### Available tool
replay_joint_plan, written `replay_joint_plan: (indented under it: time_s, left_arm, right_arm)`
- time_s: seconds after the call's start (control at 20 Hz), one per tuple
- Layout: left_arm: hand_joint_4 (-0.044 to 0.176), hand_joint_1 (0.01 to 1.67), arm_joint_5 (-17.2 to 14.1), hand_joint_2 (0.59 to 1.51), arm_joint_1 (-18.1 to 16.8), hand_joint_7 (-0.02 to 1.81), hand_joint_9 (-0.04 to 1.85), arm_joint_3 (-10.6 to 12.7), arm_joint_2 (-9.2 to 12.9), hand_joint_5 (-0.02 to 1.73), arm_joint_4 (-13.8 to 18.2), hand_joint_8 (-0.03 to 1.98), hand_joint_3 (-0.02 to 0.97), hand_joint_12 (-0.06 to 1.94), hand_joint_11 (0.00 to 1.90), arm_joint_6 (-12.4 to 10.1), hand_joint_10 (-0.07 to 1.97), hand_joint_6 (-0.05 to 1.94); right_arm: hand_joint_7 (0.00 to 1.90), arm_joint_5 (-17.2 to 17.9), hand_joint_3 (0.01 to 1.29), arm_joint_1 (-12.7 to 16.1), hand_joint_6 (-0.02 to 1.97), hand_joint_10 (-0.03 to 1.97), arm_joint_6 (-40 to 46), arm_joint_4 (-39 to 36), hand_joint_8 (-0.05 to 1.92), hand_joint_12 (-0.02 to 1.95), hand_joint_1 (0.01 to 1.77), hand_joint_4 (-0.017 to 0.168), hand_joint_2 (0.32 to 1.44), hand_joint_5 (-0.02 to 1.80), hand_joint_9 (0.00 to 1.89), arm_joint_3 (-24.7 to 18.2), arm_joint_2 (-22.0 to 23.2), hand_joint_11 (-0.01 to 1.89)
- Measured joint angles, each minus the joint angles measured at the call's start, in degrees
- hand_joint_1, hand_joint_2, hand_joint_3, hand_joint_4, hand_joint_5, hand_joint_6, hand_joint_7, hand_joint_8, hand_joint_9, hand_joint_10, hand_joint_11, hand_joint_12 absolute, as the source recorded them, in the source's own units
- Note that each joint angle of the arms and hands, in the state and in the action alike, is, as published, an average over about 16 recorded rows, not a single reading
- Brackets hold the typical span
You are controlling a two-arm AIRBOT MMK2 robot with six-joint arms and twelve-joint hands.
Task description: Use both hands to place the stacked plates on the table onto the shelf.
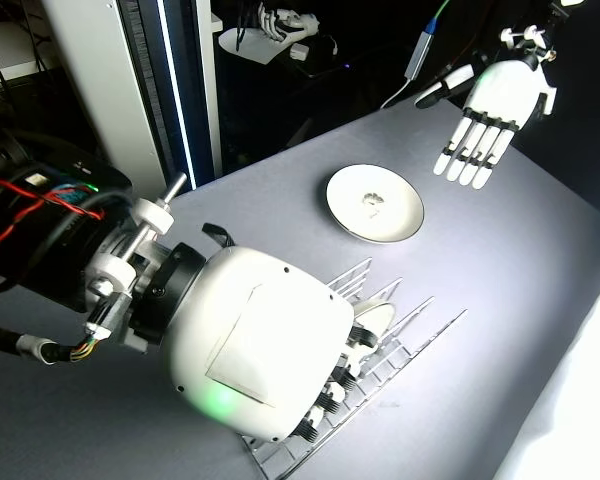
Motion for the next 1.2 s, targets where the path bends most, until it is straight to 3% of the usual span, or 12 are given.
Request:
replay_joint_plan:
  time_s: [0.3,0.45,0.9,1.1,1.2]
  left_arm:
    - [0.002,0.02,1.8,0.924,3.6,0.02,0.02,-1.7,-0.8,0.02,-0.7,0.00,0.011,0.01,0.02,0.1,0.01,0.02]
    - [0.002,0.02,2.9,0.929,4.9,0.02,0.02,-2.4,-1.1,0.02,-1.2,0.00,0.011,0.01,0.02,0.1,0.01,0.02]
    - [0.002,0.02,5.1,0.931,6.4,0.01,0.02,-2.8,-1.8,0.02,-2.3,0.00,0.011,0.01,0.02,0.1,0.01,0.02]
    - [0.002,0.02,5.4,0.927,6.6,0.01,0.02,-3.0,-1.8,0.02,-2.4,0.00,0.011,0.01,0.02,0.1,0.01,0.02]
    - [0.002,0.02,5.6,0.926,6.8,0.01,0.02,-3.2,-1.8,0.01,-2.6,0.00,0.011,0.01,0.02,0.3,0.01,0.02]
  right_arm:
    - [1.00,1.4,0.01,-1.3,0.98,1.07,-0.1,-2.9,0.75,1.04,1.30,-0.010,1.04,0.89,1.00,0.0,0.1,1.08]
    - [0.96,1.6,0.01,-1.0,0.95,0.89,-0.3,-4.4,0.65,1.04,1.28,-0.010,1.06,0.86,0.97,0.1,0.1,0.98]
    - [0.74,3.5,0.01,0.6,0.44,0.30,-0.7,-7.8,0.24,1.17,1.13,-0.006,1.10,0.66,0.72,0.2,0.1,0.47]
    - [0.58,6.4,0.02,1.4,0.21,0.04,-0.7,-11.2,0.05,1.17,1.02,-0.003,1.11,0.51,0.56,0.1,-0.1,0.22]
    - [0.49,8.6,0.02,1.8,0.08,0.02,-0.7,-13.8,0.01,1.08,0.96,-0.002,1.10,0.42,0.46,0.0,-0.4,0.14]
